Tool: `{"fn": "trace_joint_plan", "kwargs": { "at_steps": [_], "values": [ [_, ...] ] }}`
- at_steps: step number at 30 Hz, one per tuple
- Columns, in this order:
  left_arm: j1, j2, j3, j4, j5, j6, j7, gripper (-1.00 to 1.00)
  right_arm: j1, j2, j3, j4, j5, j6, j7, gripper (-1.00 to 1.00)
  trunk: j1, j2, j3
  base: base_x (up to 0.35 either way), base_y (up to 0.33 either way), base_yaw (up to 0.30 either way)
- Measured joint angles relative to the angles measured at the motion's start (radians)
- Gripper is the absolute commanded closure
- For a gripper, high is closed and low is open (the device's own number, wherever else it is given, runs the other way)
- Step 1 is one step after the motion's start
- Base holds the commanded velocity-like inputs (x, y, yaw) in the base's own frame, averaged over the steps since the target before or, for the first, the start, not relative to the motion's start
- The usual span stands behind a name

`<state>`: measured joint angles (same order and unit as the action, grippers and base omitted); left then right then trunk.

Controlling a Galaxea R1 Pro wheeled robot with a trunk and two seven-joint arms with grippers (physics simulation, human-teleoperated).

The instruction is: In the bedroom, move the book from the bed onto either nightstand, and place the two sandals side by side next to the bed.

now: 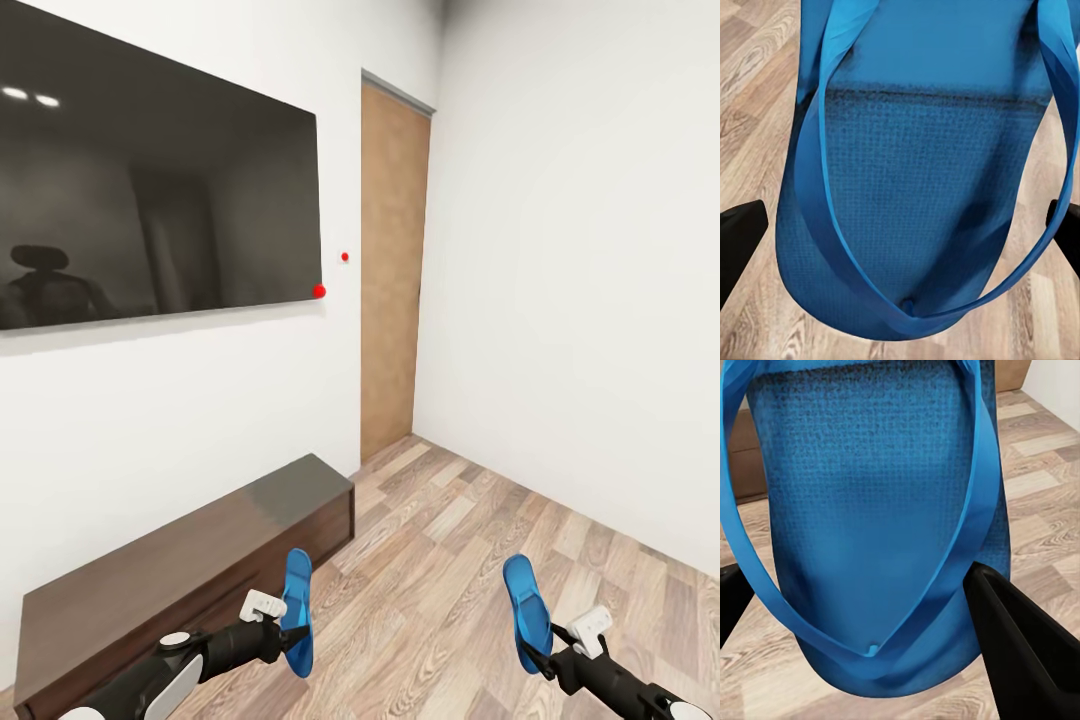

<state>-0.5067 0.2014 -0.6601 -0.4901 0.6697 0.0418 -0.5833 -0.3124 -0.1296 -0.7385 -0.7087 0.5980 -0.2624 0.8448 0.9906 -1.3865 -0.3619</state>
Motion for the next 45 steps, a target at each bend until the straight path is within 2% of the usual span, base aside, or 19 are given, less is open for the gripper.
{"fn": "trace_joint_plan", "kwargs": {
  "at_steps": [36, 45],
  "values": [
    [0.0, 0.0, 0.001, 0.0, 0.0, 0.0, 0.001, 1.0, 0.0, 0.0, 0.0, 0.0, 0.0, 0.0, 0.0, 1.0, -0.138, 0.252, 0.057, 0.0, 0.0, 0.0],
    [0.0, 0.0, 0.001, 0.002, 0.002, 0.003, 0.001, 1.0, 0.0, 0.0, 0.0, 0.0, 0.0, 0.0, 0.001, 1.0, -0.138, 0.252, 0.055, 0.0, 0.0, 0.0]
  ]
}}
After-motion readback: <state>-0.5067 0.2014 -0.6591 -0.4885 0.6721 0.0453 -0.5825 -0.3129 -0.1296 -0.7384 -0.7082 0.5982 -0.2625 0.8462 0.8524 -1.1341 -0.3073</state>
